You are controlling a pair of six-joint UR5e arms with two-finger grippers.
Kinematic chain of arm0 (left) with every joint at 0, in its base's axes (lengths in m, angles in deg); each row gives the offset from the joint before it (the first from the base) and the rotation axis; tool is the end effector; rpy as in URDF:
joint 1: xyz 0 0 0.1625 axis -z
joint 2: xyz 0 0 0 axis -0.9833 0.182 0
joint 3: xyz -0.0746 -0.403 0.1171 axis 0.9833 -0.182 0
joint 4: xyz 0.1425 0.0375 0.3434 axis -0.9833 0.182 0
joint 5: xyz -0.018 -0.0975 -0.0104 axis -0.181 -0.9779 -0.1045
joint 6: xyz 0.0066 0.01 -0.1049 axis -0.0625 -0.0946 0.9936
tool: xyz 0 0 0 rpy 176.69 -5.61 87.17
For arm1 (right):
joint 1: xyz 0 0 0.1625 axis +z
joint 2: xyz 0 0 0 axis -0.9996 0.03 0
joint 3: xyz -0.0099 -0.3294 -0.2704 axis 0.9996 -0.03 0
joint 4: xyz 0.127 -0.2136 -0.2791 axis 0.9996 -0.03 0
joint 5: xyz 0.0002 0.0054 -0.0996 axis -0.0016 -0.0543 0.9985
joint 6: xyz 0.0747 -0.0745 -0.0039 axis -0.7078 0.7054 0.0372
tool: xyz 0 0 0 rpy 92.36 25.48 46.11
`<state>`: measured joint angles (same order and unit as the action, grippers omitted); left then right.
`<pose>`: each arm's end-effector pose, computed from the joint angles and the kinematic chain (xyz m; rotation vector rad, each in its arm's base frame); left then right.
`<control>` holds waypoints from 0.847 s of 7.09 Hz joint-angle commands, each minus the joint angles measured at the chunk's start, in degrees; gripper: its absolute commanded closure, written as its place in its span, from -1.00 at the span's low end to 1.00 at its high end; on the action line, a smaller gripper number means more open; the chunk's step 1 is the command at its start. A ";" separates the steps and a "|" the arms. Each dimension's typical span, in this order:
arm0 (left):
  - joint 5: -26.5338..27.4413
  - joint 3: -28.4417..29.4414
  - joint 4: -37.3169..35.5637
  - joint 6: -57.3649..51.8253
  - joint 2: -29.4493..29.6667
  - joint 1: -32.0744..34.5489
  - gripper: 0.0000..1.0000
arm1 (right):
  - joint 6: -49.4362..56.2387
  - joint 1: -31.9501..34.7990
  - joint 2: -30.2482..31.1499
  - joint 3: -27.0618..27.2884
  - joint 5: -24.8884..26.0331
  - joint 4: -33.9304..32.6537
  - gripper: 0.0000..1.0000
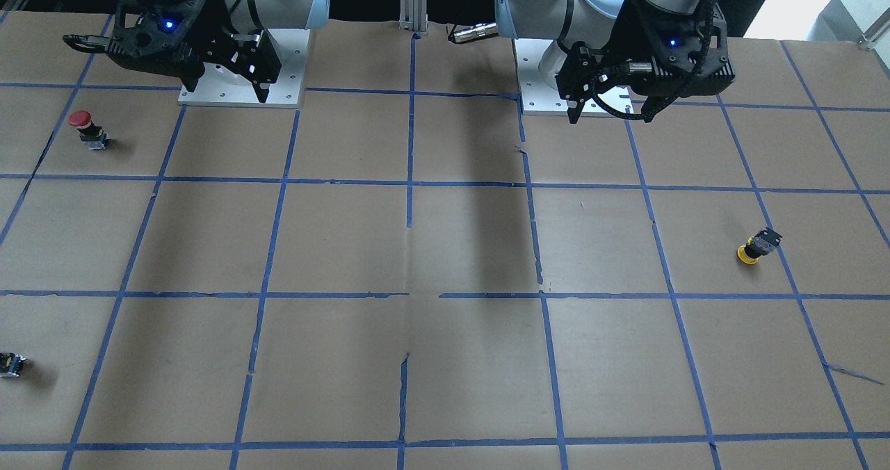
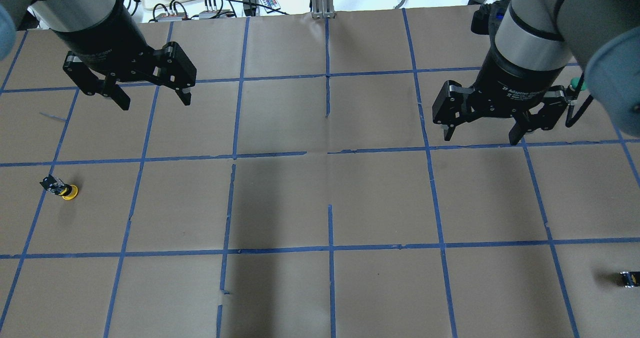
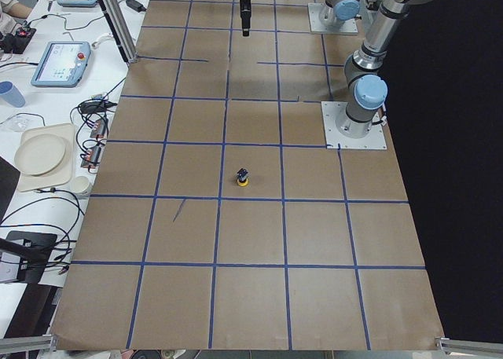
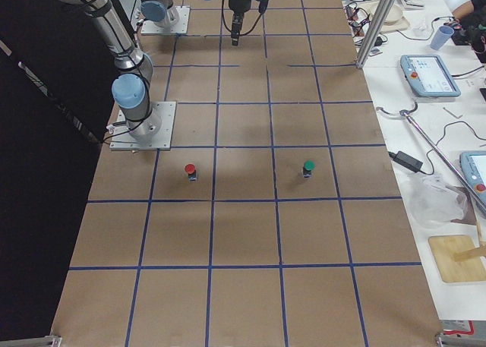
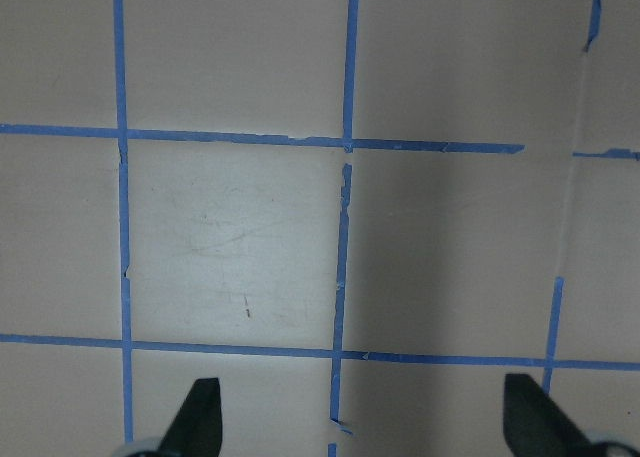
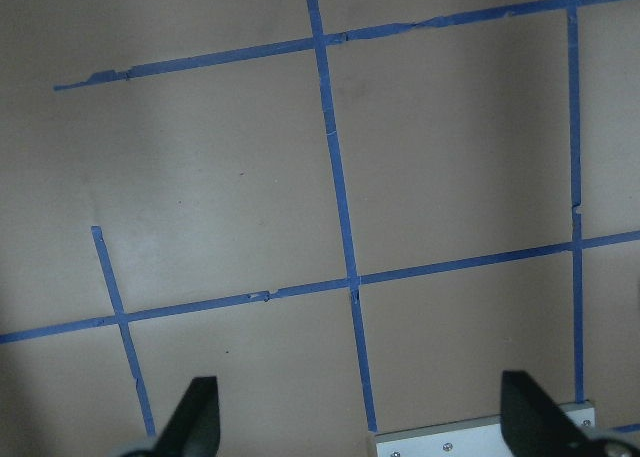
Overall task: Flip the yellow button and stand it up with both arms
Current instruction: 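Move the left gripper down toward the yellow button lying on its side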
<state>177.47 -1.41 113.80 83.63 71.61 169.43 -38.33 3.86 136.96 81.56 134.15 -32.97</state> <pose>-0.1327 -0.4269 0.5216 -0.0367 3.1411 0.0225 0.1459 -0.3780 0.4857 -0.2276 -3.1056 -0.1255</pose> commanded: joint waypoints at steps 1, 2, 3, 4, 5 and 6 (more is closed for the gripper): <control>0.60 -0.02 -0.22 -2.74 0.33 0.33 -0.99 | -0.07 -0.30 -0.03 0.00 0.31 -0.02 -1.00; 0.61 0.06 -0.31 -2.75 0.16 0.25 -0.99 | -0.07 -0.21 -0.03 0.09 0.23 -0.02 -1.00; 0.52 -0.29 -0.23 -2.84 0.07 0.25 -0.99 | -0.07 -0.30 -0.03 0.00 0.23 -0.11 -1.00; 0.69 -1.51 -0.05 -4.75 -0.89 -0.27 -0.99 | -0.07 -0.48 -0.03 0.00 0.23 -0.28 -1.00; 0.96 -1.61 0.56 -8.43 -1.07 -0.71 -0.99 | -0.07 -1.00 0.06 0.00 0.23 -0.11 -1.00; 0.96 -2.13 0.65 -9.94 -0.98 -2.28 -0.99 | -0.07 -1.27 0.06 0.00 0.23 -0.20 -1.00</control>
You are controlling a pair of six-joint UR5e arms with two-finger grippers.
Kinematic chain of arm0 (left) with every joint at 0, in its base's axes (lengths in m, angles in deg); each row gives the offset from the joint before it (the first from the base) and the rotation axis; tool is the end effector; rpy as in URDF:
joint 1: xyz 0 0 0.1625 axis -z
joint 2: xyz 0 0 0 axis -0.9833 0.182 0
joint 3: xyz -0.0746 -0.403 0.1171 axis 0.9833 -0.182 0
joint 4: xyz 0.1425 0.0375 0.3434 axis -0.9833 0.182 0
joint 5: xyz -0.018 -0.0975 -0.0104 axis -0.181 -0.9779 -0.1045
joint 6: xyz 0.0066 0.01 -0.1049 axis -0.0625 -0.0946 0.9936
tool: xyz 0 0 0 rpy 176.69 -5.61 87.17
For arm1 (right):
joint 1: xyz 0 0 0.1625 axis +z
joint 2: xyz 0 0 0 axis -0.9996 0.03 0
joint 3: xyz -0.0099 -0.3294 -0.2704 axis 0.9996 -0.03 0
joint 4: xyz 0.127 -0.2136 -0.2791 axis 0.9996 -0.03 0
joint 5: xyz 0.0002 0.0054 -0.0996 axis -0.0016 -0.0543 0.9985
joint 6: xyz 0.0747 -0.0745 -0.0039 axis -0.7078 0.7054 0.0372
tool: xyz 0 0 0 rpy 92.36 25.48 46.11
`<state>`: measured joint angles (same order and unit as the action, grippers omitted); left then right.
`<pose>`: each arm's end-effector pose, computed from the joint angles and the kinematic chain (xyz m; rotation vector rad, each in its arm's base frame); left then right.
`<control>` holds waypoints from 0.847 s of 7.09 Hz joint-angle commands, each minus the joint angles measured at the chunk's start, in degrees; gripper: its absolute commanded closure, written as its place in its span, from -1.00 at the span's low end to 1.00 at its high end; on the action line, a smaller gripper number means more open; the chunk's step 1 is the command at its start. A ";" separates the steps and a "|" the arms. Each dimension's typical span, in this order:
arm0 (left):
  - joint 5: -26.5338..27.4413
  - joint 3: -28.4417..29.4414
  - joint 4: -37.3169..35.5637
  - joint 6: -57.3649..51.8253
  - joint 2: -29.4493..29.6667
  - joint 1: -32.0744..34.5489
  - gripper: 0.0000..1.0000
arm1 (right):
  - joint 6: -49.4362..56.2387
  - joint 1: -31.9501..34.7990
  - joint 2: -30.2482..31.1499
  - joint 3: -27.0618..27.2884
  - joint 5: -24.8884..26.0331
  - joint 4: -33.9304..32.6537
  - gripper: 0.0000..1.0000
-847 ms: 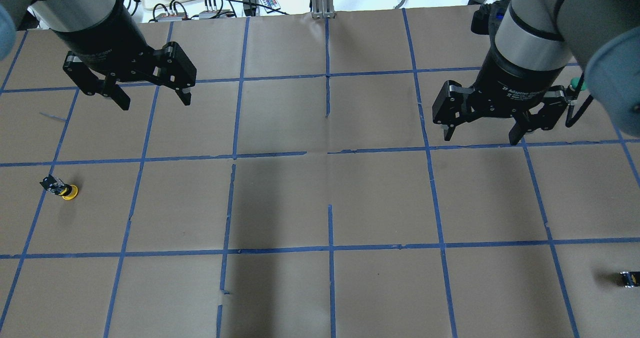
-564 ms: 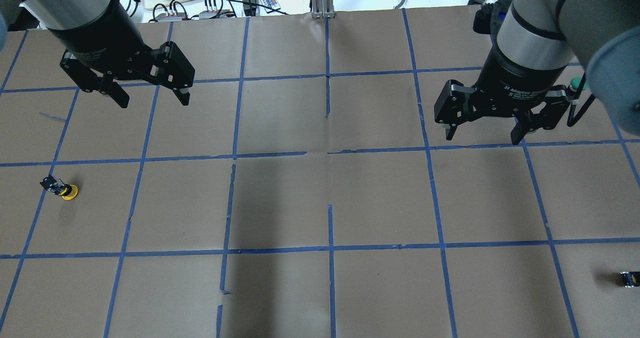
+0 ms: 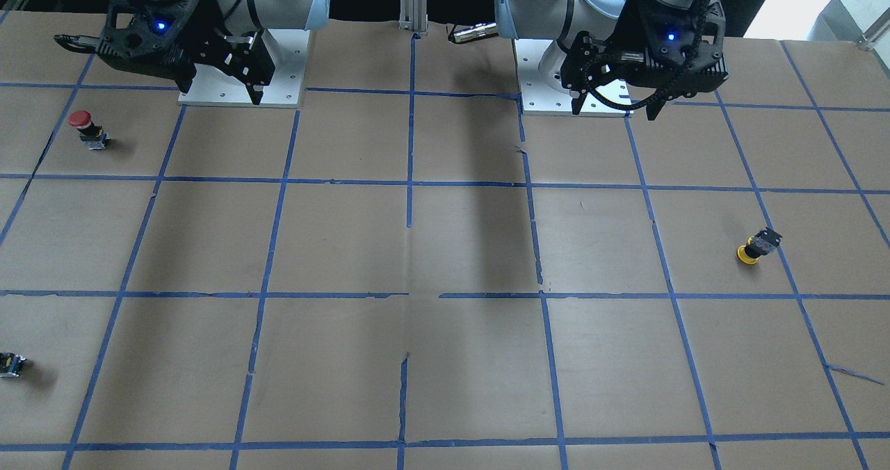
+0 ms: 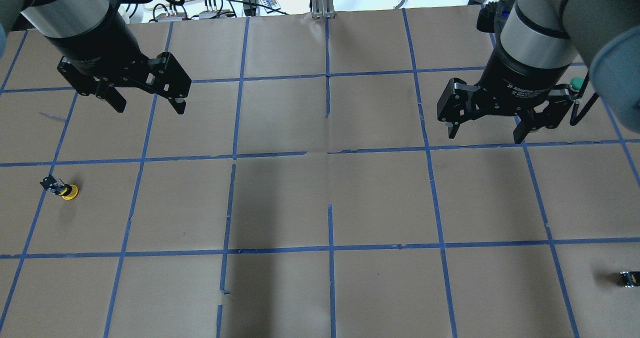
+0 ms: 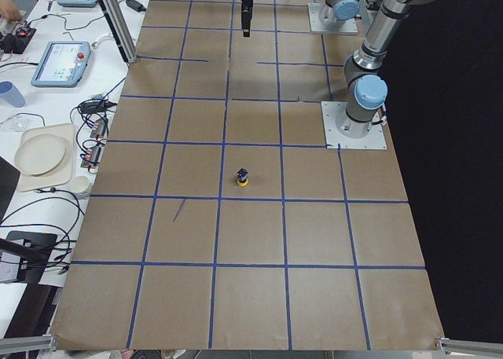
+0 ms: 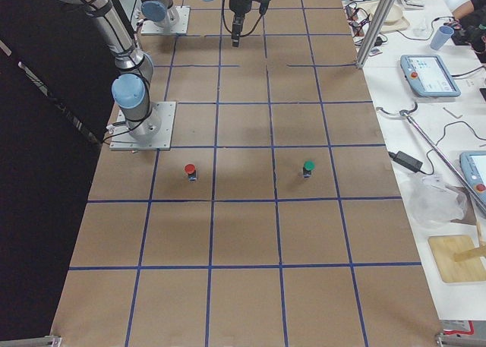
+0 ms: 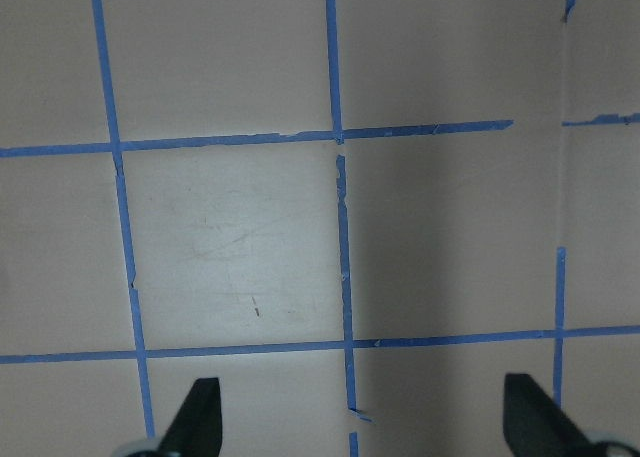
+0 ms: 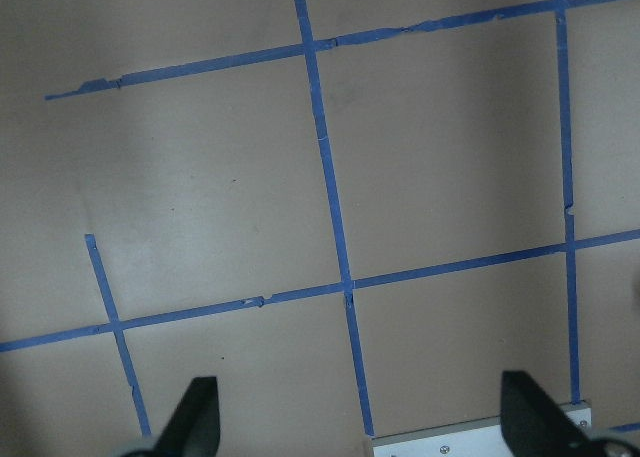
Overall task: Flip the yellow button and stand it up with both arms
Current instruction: 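Move the left gripper down toward the yellow button lying on its side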
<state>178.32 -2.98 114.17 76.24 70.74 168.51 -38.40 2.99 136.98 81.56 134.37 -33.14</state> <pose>-0.1244 -0.4210 0.5152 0.1404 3.1252 0.0530 0.1398 -0.3804 0.4862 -0.2527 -3.1010 -0.1199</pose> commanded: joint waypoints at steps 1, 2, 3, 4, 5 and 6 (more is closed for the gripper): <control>0.02 -0.75 0.20 -8.40 -0.11 -5.46 -0.99 | 0.00 -0.40 0.04 -0.09 -0.26 -0.12 -1.00; -0.07 -0.83 0.29 -17.16 0.59 -10.46 -0.99 | 0.00 -0.57 -0.05 -0.09 -0.61 -0.21 -1.00; 0.02 -1.62 0.29 -24.99 0.77 -15.39 -0.99 | 0.00 -0.66 -0.05 0.00 -0.70 -0.21 -1.00; 0.11 -2.84 0.20 -32.90 0.77 -20.57 -0.99 | 0.00 -0.57 0.04 0.00 -0.62 -0.03 -1.00; -0.06 -4.16 -0.76 -42.29 1.55 -25.67 -0.99 | -0.09 -0.57 0.04 0.00 -0.88 -0.21 -1.00; -0.07 -5.48 -6.07 -51.95 3.82 -29.46 -0.99 | -0.09 -0.57 0.04 0.00 -0.97 -0.29 -1.00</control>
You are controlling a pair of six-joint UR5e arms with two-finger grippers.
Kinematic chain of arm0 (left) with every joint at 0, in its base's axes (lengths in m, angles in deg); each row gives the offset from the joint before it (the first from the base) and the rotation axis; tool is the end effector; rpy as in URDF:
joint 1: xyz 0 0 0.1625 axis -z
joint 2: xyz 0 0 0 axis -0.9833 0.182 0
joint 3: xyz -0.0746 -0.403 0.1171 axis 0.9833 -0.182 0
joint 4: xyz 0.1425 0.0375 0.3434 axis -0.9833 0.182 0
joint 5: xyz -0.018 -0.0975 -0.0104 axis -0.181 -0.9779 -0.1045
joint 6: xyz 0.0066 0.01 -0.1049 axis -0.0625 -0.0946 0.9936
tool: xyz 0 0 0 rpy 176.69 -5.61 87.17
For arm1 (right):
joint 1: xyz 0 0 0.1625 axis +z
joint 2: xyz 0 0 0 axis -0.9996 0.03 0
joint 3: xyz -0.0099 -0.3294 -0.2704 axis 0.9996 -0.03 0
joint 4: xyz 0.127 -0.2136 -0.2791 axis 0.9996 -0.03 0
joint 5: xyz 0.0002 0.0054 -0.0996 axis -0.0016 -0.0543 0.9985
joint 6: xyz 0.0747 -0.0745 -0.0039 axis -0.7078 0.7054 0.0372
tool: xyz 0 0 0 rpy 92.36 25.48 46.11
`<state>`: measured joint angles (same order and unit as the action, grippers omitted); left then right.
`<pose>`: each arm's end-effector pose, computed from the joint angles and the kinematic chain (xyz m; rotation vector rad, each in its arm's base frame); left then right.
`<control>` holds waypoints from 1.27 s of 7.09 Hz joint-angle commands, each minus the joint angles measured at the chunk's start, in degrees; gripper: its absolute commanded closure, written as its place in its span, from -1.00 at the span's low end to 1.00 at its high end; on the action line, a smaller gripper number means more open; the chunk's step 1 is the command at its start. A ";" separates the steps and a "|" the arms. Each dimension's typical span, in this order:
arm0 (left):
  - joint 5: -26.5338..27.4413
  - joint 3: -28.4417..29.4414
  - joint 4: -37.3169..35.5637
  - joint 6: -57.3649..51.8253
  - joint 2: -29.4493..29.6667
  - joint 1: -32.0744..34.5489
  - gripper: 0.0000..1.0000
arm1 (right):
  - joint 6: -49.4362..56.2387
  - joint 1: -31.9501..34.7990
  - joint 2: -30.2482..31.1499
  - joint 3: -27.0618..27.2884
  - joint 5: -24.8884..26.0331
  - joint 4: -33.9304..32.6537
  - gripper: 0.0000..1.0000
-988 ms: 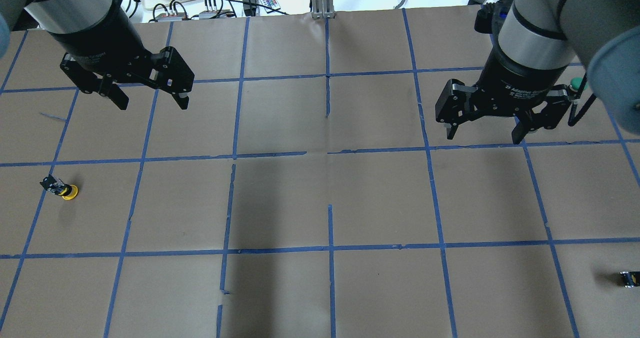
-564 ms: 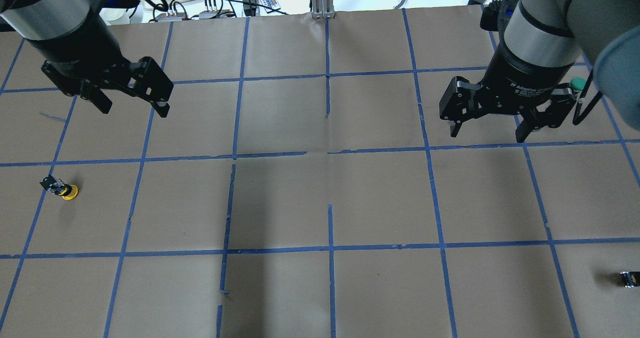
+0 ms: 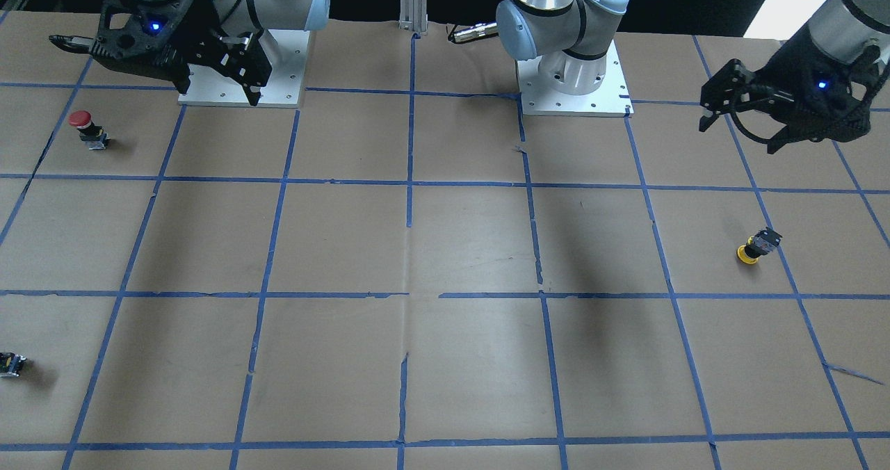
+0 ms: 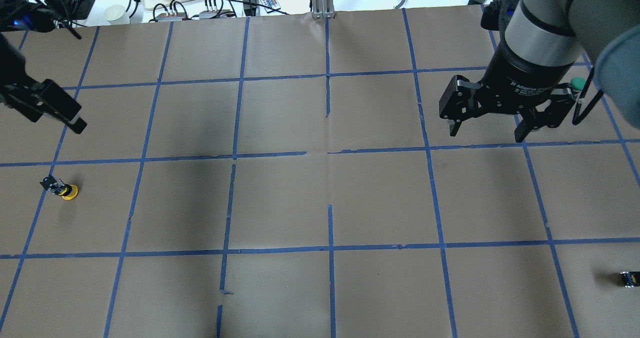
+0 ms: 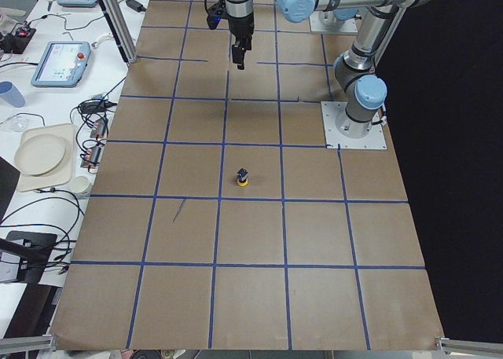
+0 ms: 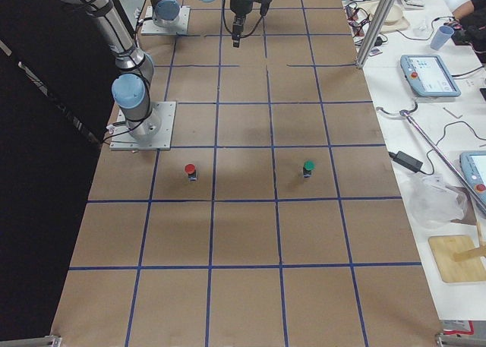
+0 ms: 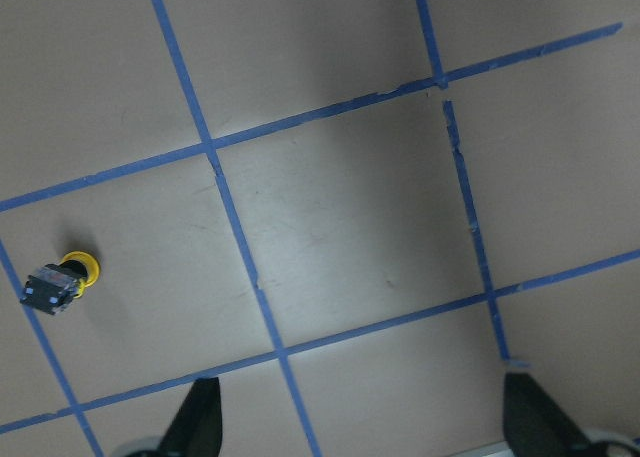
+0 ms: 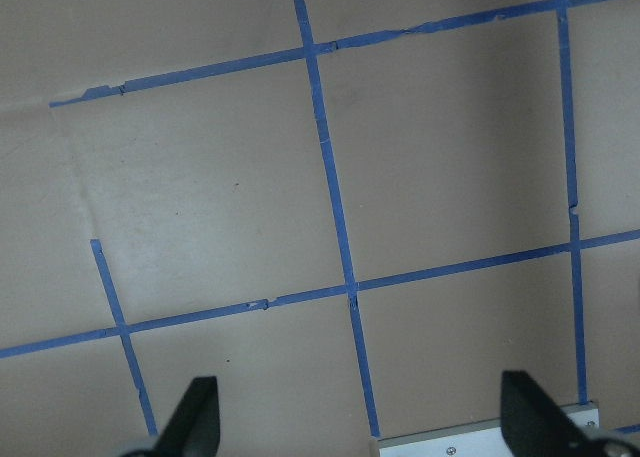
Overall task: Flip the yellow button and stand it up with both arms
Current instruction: 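Move the left gripper down toward the yellow button lying on its side, then lower the left gripper over the yellow button and close on its body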
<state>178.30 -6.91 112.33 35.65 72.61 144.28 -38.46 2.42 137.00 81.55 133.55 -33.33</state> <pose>0.0627 -0.4422 0.4741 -0.5772 -3.0358 -0.1410 0.1375 -0.3820 0.4866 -0.2720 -3.1145 -0.1169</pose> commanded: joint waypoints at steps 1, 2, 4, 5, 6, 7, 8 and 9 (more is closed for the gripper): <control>0.04 -2.61 -9.86 -19.73 5.54 -8.48 -0.98 | -0.03 0.01 0.02 0.00 -0.06 -0.63 -1.00; -0.05 -2.97 -12.96 -27.38 8.97 -11.82 -0.98 | -0.03 0.01 -0.07 0.00 -0.15 -0.72 -1.00; 0.13 -3.06 -21.65 -37.78 14.43 -14.49 -0.98 | -0.38 0.18 0.02 0.00 -0.15 -0.72 -1.00; 0.04 -3.15 -24.04 -38.26 16.63 -15.45 -0.98 | -1.60 0.18 0.02 0.18 -0.15 -0.63 -1.00; -0.05 -4.89 -24.67 -35.22 17.08 -15.98 -0.97 | -1.61 0.09 0.02 0.01 -0.23 -0.72 -1.00; 0.04 -9.17 -29.81 -31.62 16.31 -16.16 -0.96 | -1.61 0.09 0.02 0.00 -0.15 -0.98 -1.00; 0.04 -14.78 -39.44 -32.02 16.12 -16.34 -0.97 | -2.40 0.27 0.10 0.44 -0.15 -0.98 -1.00; 0.13 -18.14 -43.19 -32.46 15.95 -16.51 -0.98 | -2.58 0.27 0.02 0.44 -0.23 -1.16 -1.00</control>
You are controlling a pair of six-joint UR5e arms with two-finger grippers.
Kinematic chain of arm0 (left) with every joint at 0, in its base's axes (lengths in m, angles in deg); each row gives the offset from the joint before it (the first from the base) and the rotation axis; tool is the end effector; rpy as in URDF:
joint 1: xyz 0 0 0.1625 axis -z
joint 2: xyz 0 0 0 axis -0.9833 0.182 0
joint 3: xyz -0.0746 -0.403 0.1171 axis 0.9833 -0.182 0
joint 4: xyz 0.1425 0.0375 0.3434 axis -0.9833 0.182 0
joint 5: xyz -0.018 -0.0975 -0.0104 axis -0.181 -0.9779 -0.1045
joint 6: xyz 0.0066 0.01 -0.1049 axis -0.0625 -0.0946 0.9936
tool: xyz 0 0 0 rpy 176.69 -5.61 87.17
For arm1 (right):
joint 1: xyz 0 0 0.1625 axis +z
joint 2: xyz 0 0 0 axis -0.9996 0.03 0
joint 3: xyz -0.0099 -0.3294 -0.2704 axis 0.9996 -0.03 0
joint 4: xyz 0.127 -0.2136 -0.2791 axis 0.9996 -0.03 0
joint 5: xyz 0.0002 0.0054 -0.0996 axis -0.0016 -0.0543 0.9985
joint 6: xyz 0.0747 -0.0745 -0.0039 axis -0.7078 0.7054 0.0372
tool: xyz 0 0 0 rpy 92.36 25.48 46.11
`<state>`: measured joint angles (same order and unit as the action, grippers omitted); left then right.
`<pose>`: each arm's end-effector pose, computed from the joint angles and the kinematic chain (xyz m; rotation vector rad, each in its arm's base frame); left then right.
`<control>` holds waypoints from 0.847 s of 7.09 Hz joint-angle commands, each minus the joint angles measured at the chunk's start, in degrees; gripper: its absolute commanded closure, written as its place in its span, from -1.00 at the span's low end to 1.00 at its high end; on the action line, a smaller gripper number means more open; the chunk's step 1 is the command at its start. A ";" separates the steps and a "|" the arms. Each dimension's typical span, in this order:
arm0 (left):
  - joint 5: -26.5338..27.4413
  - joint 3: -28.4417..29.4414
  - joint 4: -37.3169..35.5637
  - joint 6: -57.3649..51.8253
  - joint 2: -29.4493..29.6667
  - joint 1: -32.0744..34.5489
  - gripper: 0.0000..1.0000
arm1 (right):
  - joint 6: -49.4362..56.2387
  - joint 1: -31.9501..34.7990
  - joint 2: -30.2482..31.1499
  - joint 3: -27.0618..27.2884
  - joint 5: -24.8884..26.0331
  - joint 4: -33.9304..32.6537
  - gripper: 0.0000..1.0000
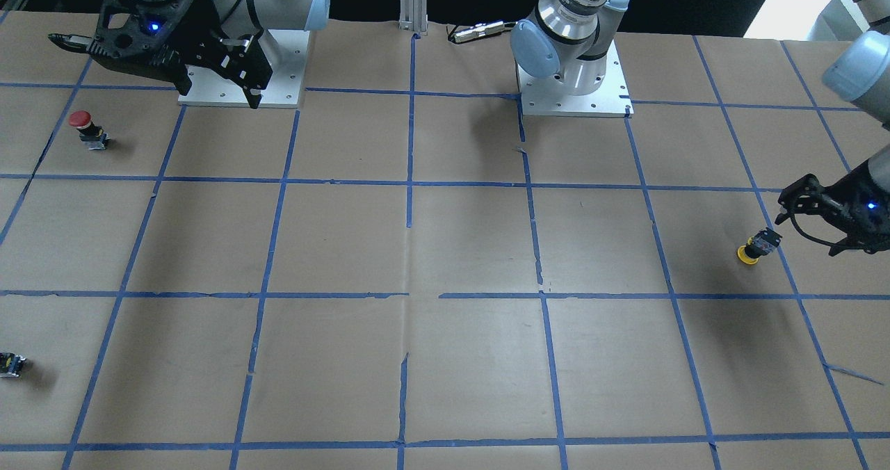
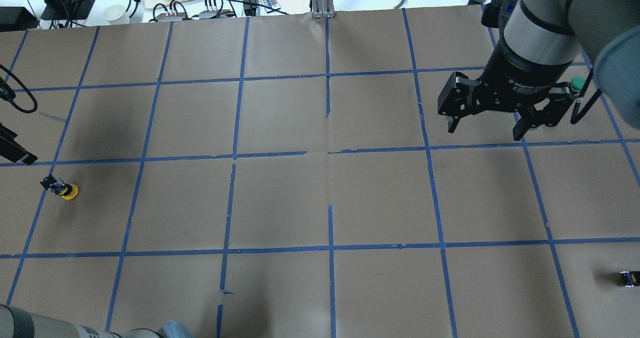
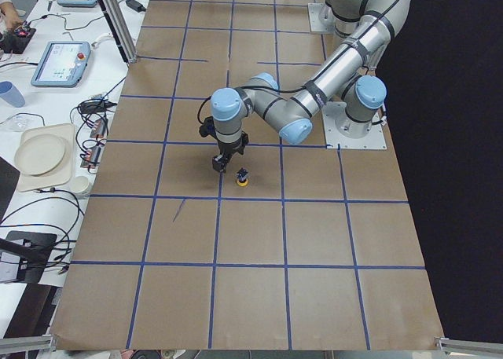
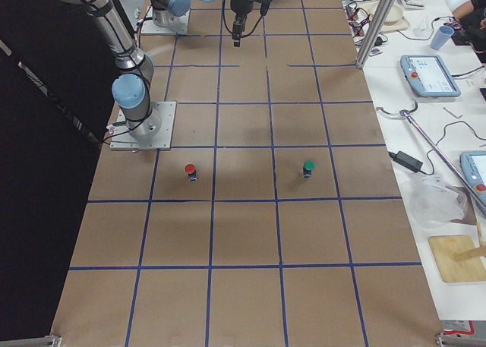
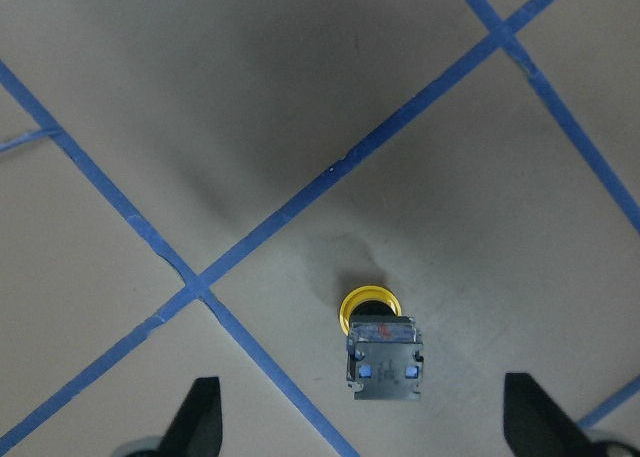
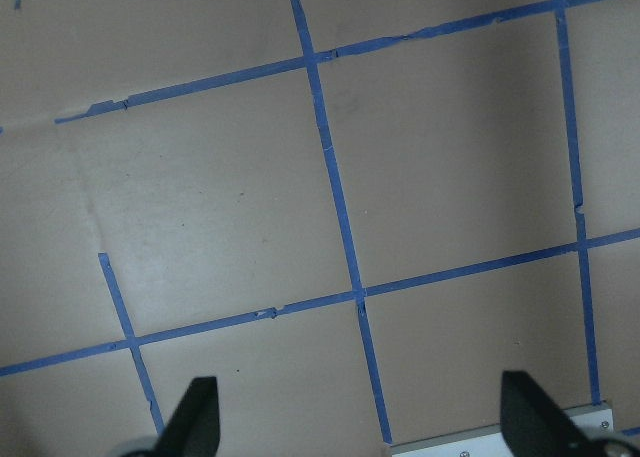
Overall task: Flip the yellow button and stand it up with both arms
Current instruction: 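Lower the left gripper over the yellow button and close on its body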
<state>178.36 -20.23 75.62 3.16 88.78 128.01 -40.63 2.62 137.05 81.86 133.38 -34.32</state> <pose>0.2425 -0.4728 0.3003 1.0058 2.9462 0.0027 0.1392 -0.3826 0.4862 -0.3260 -3.1129 -0.0973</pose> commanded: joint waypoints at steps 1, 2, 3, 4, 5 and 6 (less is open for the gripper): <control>0.16 -5.55 -6.17 -1.63 0.04 -1.46 -0.98 | -0.41 -0.03 -0.12 0.22 -0.06 -0.60 -1.00; 0.07 -5.73 -6.51 -3.13 1.26 -2.61 -0.98 | -0.41 0.06 -0.04 0.31 0.11 -0.95 -1.00; 0.16 -5.99 -5.73 -4.02 1.18 -2.79 -0.98 | -0.06 -0.11 0.05 0.31 0.20 0.09 -1.00; 0.16 -6.17 -5.64 -4.11 1.27 -2.97 -0.98 | 0.12 0.06 0.14 0.31 -0.06 -0.16 -1.00; 0.07 -6.96 -5.81 -3.76 1.01 -3.23 -0.97 | 0.12 -0.03 0.05 0.31 0.11 0.01 -1.00; -0.10 -7.83 -6.34 -4.11 0.75 -3.23 -0.90 | 0.21 0.15 0.05 0.40 0.20 0.10 -1.00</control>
<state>178.42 -27.08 69.72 -0.72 89.79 124.91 -40.53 2.65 137.12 82.19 133.48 -34.36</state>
